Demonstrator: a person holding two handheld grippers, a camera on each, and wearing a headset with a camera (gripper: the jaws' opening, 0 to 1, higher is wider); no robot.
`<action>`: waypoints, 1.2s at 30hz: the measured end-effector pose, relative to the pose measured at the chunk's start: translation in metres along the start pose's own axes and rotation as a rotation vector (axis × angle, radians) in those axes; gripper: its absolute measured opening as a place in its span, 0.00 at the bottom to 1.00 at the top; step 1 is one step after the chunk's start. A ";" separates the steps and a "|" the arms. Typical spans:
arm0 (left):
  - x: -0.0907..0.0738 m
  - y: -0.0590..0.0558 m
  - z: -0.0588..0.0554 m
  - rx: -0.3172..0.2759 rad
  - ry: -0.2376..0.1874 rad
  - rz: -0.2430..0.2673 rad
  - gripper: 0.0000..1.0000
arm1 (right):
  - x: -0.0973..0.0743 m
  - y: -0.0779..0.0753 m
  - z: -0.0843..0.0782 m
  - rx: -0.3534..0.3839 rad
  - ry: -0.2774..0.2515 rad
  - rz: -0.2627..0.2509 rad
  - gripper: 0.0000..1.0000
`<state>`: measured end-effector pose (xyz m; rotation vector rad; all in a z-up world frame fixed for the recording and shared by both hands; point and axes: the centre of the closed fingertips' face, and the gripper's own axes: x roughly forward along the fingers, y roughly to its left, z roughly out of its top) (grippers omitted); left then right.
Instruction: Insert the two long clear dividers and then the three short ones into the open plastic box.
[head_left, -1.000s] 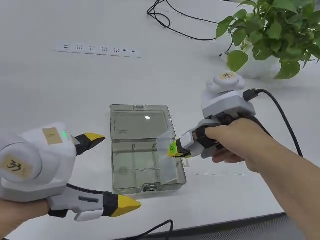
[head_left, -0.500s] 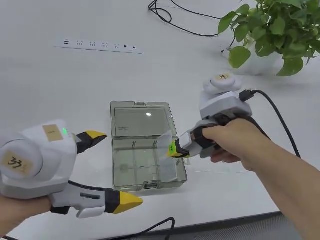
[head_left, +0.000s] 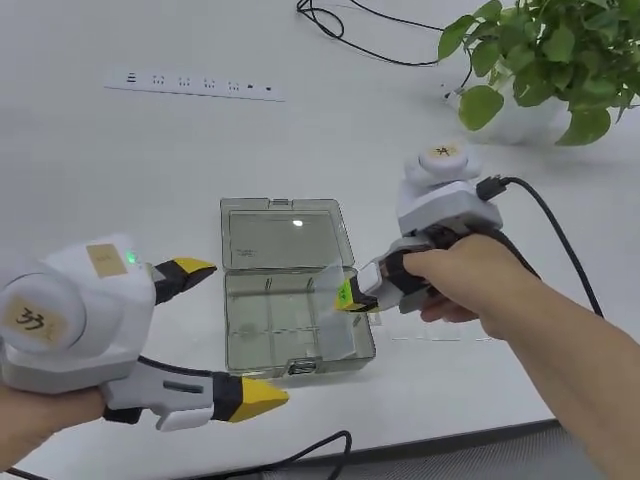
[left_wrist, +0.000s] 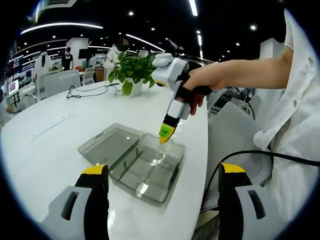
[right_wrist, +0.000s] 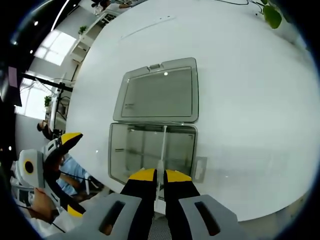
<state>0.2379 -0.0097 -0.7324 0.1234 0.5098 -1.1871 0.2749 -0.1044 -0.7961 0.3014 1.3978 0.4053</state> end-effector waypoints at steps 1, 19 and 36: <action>0.000 0.000 0.000 -0.001 0.002 0.001 0.92 | 0.000 0.000 0.000 0.001 -0.001 0.000 0.06; 0.000 0.001 0.000 -0.008 -0.003 -0.003 0.92 | -0.001 0.002 0.001 -0.025 -0.008 -0.011 0.06; 0.000 0.001 -0.002 -0.007 0.004 -0.004 0.92 | 0.003 0.009 0.002 -0.094 -0.017 -0.030 0.07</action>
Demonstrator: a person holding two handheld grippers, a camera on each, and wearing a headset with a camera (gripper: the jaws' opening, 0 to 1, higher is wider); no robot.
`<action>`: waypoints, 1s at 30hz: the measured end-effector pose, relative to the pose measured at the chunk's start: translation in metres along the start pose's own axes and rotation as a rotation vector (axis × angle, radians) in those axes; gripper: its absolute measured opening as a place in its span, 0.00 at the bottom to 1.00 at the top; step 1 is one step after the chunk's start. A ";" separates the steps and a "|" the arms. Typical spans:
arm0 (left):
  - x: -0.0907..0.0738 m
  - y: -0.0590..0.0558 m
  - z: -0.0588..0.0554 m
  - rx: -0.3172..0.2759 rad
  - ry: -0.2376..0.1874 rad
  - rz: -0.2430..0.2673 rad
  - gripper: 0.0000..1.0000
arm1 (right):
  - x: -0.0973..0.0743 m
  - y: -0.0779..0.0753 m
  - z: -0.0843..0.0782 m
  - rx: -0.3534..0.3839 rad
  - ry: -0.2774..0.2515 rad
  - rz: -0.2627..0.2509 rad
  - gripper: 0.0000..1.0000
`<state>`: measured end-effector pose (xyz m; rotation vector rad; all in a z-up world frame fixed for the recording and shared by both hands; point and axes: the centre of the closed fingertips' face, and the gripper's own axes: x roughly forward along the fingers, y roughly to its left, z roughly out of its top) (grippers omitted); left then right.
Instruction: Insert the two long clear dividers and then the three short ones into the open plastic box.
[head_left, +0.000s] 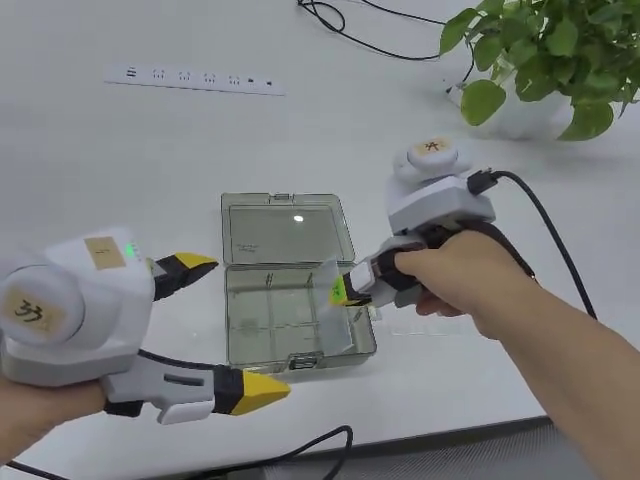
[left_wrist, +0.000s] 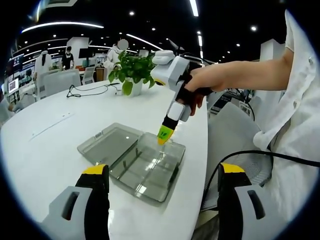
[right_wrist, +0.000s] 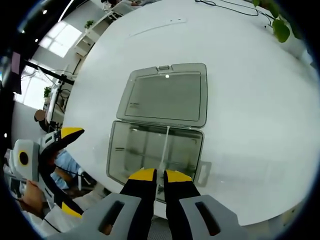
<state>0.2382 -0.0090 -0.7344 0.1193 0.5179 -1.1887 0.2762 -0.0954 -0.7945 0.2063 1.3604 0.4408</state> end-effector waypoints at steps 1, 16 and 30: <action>0.000 0.000 0.000 -0.001 0.001 -0.001 0.92 | 0.000 0.000 0.000 -0.001 0.000 0.001 0.07; 0.001 0.001 0.000 0.000 0.005 0.002 0.92 | 0.018 0.003 -0.002 -0.062 0.000 0.018 0.09; -0.001 0.001 -0.002 -0.011 0.015 0.024 0.92 | 0.027 0.000 -0.004 -0.073 -0.018 0.045 0.10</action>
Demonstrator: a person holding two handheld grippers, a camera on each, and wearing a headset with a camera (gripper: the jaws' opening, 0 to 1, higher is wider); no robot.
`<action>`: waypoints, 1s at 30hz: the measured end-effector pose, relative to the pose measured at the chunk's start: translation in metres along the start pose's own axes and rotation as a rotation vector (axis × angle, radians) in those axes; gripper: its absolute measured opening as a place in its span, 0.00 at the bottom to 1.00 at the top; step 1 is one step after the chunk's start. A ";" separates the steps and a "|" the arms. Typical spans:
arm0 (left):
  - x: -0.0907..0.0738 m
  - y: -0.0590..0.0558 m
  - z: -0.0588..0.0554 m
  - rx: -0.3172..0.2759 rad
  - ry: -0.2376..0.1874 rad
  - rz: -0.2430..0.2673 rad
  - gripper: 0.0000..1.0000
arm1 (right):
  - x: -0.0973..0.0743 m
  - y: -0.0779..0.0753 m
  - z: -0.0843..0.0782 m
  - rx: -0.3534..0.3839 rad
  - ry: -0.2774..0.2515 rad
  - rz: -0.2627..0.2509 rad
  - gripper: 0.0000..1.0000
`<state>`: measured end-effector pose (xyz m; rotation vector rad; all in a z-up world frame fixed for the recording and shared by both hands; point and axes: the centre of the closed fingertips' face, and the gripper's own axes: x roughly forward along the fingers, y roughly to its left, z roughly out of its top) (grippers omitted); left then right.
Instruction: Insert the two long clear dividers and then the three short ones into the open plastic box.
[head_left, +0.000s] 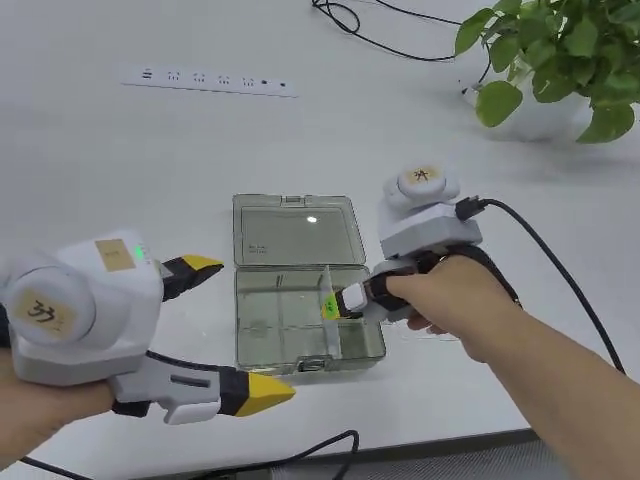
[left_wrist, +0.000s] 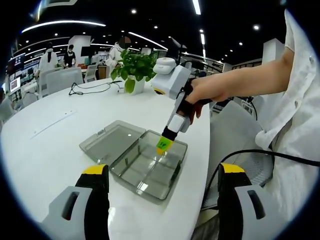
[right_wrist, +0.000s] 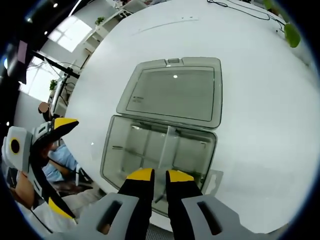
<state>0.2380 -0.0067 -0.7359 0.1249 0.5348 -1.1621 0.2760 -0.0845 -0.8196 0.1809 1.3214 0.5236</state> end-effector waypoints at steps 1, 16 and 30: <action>0.000 0.000 0.000 -0.002 -0.002 0.002 0.92 | 0.000 0.000 0.000 -0.007 -0.003 0.002 0.10; -0.004 0.002 -0.003 -0.022 0.007 0.045 0.92 | -0.018 0.006 0.008 -0.063 -0.098 0.103 0.11; -0.007 0.004 -0.001 -0.034 0.012 0.081 0.92 | -0.056 0.011 0.018 -0.203 -0.232 0.177 0.27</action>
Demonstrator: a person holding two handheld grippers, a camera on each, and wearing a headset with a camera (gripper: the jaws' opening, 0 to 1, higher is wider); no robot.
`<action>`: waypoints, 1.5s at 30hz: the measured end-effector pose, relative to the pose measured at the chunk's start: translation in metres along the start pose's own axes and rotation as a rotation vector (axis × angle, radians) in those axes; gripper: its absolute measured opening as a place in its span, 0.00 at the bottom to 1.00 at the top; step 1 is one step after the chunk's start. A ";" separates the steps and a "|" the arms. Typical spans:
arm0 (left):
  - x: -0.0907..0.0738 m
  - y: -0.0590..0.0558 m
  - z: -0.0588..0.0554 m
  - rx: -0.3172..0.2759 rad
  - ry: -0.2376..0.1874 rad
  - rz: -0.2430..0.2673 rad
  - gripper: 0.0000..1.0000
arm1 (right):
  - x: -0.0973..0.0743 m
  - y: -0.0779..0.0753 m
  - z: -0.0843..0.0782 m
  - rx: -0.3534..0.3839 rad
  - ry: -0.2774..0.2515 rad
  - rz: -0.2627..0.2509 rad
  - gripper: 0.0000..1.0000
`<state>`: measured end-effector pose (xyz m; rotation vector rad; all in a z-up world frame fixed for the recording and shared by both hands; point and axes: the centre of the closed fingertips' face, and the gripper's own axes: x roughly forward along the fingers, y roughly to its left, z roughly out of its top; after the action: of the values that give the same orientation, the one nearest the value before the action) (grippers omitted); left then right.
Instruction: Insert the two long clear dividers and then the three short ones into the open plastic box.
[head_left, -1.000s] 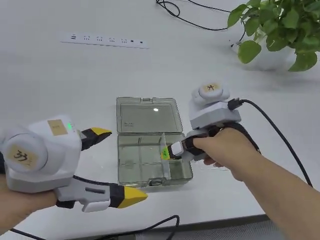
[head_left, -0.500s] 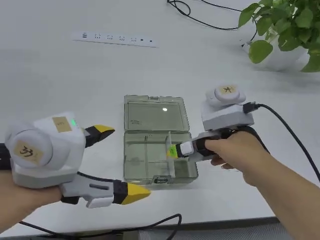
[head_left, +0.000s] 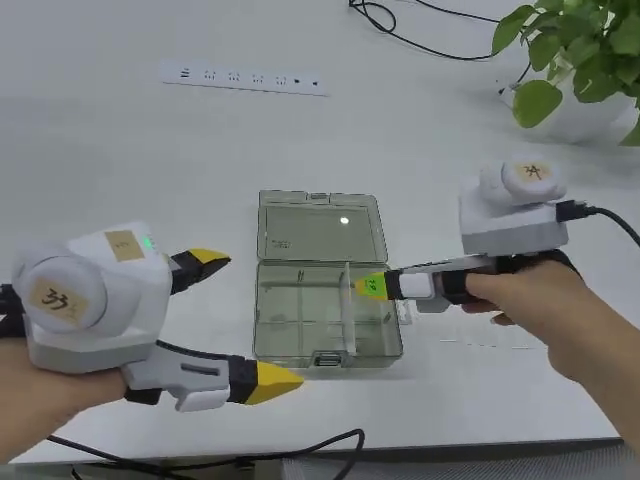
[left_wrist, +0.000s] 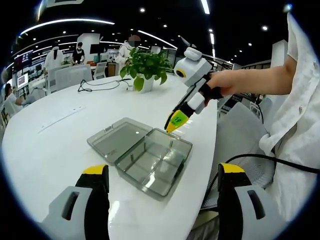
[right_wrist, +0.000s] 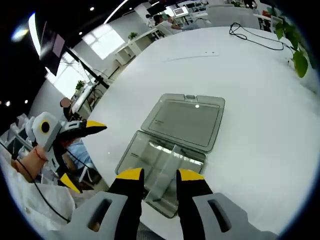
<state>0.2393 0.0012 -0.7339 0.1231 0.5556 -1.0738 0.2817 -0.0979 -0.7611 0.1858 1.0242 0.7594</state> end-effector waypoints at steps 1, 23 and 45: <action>0.000 0.001 0.000 0.000 0.002 0.003 0.92 | -0.003 0.003 0.003 -0.009 -0.024 0.020 0.29; -0.004 0.006 0.000 0.000 0.017 0.037 0.91 | -0.050 0.007 -0.001 -0.389 -0.152 0.115 0.62; -0.021 0.028 -0.032 -0.034 0.120 0.121 0.89 | -0.071 -0.011 -0.043 -0.621 -0.188 0.142 0.82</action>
<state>0.2438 0.0426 -0.7562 0.1895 0.6659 -0.9432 0.2305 -0.1605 -0.7393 -0.2061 0.5650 1.1320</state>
